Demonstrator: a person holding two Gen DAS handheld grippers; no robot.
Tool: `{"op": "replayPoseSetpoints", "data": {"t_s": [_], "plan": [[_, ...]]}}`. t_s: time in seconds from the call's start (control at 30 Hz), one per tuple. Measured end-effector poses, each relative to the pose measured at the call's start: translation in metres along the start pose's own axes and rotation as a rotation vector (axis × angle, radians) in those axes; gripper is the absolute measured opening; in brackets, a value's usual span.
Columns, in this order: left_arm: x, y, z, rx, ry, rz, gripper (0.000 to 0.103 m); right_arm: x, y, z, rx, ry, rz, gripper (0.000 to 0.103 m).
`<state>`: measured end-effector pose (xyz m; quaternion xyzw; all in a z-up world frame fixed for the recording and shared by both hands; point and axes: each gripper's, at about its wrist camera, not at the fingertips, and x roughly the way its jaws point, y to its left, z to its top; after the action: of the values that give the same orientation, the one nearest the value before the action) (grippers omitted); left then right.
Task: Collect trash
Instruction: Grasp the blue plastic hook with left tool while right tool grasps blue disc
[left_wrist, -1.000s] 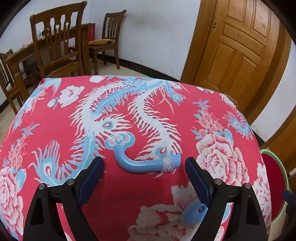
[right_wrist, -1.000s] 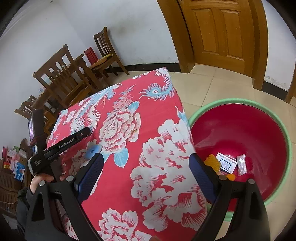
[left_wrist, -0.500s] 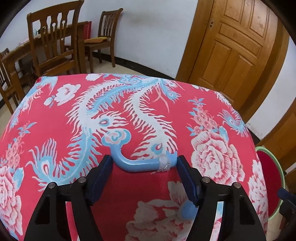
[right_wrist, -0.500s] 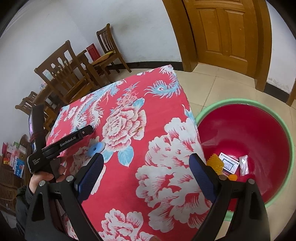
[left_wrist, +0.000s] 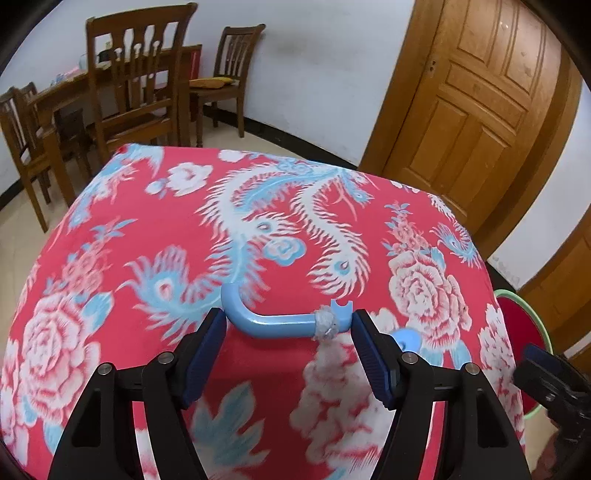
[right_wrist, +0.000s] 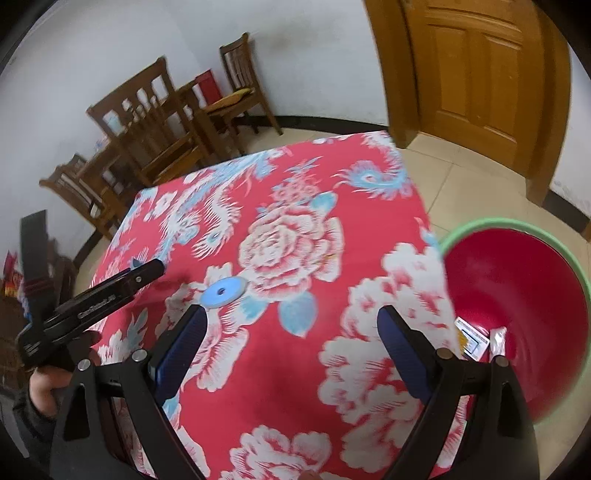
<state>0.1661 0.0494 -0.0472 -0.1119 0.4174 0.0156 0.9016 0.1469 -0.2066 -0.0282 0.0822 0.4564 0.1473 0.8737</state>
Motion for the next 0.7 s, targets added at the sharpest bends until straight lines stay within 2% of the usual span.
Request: {"op": "replayPoseSetpoints", "data": {"t_s": [0.57, 0.63, 0.7], "plan": [[-0.023, 0.055, -0.023, -0.103, -0.013, 0.034, 0.069, 0.059, 0.078, 0.000, -0.225, 0.085, 0.007, 0.092], [-0.023, 0.058, -0.024, -0.112, -0.013, 0.031, 0.069, 0.066, 0.083, 0.001, -0.248, 0.090, -0.008, 0.090], [-0.023, 0.061, -0.025, -0.120, -0.009, 0.024, 0.069, 0.073, 0.084, 0.001, -0.255, 0.110, -0.006, 0.082]]}}
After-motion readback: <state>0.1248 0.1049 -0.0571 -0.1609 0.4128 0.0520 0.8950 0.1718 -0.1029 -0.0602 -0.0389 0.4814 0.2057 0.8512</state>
